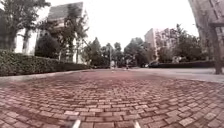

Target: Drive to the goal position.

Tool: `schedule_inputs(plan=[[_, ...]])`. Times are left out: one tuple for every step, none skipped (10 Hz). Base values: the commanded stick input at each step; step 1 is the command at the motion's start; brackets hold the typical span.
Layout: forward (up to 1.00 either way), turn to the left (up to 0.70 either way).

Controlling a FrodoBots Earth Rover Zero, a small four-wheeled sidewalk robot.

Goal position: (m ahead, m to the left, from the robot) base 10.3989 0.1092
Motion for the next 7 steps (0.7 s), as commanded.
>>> schedule_inputs(plan=[[0.70, 0.00], [0.70, 0.00], [0.70, 0.00], [0.70, 0.00], [0.70, 0.00], [0.70, 0.00], [0.70, 0.00]])
